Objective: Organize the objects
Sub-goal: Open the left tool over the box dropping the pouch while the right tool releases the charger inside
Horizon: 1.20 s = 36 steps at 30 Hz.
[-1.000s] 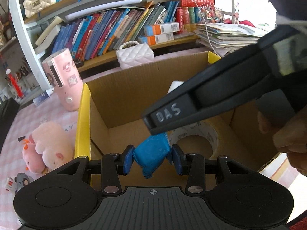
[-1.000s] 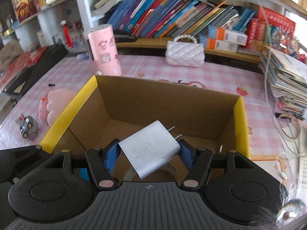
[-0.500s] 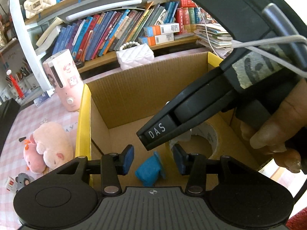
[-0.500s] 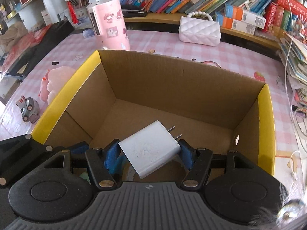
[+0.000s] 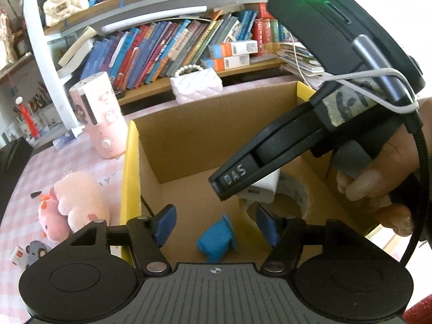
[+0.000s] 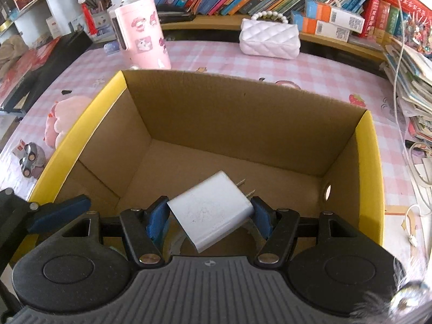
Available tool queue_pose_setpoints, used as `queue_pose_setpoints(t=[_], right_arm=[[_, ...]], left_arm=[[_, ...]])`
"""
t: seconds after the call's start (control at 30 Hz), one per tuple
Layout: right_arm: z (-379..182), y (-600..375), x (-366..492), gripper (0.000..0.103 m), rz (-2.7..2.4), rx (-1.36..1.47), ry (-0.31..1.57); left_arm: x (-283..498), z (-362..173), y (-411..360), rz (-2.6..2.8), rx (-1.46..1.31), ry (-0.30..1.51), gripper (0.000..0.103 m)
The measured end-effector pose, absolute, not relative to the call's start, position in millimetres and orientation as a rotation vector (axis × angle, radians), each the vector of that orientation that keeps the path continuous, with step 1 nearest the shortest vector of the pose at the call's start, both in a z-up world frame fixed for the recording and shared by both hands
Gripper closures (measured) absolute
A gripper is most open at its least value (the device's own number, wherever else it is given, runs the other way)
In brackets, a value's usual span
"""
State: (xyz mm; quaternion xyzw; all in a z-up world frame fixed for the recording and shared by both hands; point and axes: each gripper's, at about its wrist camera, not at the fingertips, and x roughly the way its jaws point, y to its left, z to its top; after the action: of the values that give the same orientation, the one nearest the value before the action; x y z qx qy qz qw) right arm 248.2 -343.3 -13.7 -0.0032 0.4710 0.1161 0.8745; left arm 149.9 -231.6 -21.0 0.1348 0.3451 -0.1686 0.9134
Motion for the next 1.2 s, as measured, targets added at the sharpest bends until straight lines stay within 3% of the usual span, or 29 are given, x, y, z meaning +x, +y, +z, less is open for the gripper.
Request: queue_pose_setpoints(t=[0.57,1.2], right_arm=[[19.7,-342.8,197.1,0.026,0.1,0.042,0.777],[48.3,-338.3,82.2,0.02,-0.191,0.055,0.529]], left_arm=[[117.6,4.7,-200.4,-0.382,0.229,0.593,0.016],[82.3,15.0,-138.7,-0.362,0.109,0.567,0.012]])
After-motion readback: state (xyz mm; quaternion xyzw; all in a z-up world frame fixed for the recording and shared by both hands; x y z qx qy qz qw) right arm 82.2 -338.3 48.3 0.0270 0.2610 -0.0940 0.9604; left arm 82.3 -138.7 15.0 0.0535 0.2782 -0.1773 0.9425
